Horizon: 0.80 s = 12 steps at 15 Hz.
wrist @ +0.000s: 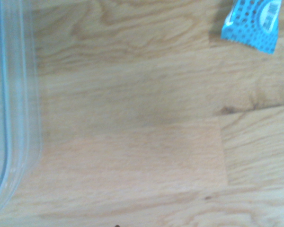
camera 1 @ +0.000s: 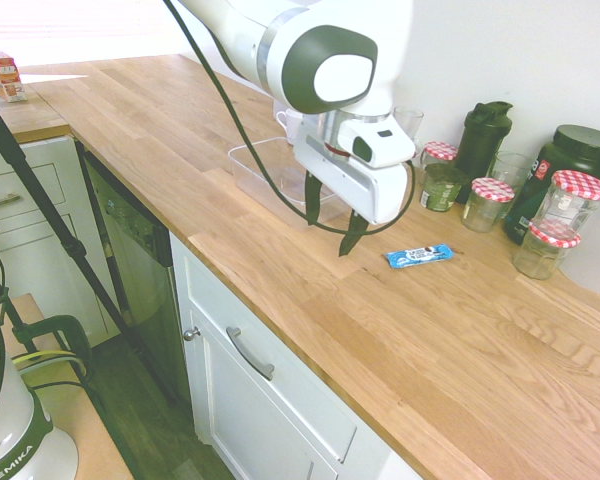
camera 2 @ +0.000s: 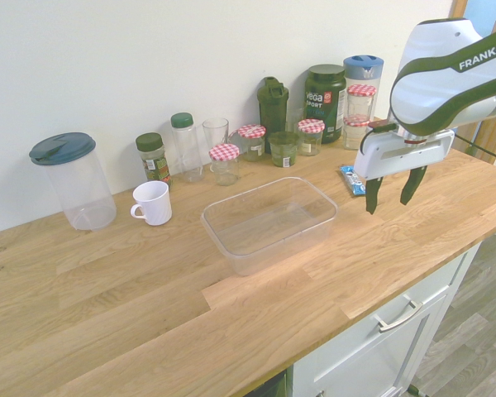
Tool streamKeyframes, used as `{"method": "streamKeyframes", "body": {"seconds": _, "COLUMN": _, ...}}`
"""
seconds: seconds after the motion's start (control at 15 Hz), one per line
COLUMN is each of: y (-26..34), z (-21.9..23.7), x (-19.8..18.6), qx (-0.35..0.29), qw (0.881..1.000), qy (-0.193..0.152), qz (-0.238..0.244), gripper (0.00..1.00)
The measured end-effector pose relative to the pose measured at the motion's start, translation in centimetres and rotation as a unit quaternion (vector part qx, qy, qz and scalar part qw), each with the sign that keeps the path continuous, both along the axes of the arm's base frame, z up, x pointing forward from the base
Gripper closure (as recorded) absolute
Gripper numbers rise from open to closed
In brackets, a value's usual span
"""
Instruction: Put the protein bar into the container
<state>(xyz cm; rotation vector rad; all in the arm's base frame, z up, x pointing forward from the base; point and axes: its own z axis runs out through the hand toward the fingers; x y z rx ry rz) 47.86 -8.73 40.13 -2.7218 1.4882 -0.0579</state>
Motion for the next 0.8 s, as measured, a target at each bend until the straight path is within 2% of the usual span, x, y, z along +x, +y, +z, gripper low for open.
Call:
{"method": "streamKeyframes", "body": {"seconds": 0.33, "y": -2.0, "z": -0.2, "x": 4.8, "qx": -0.001, "qw": 1.000, "qy": -0.002, "qz": -0.006, "gripper": 0.00}}
{"method": "streamKeyframes", "body": {"seconds": 0.6, "y": -3.5, "z": -0.4, "x": 5.1, "qx": -0.002, "qw": 1.000, "qy": 0.000, "qz": -0.008, "gripper": 0.00}}
{"method": "streamKeyframes", "body": {"seconds": 0.8, "y": -4.4, "z": -1.3, "x": 6.8, "qx": -0.002, "qw": 1.000, "qy": 0.003, "qz": -0.016, "gripper": 0.00}}
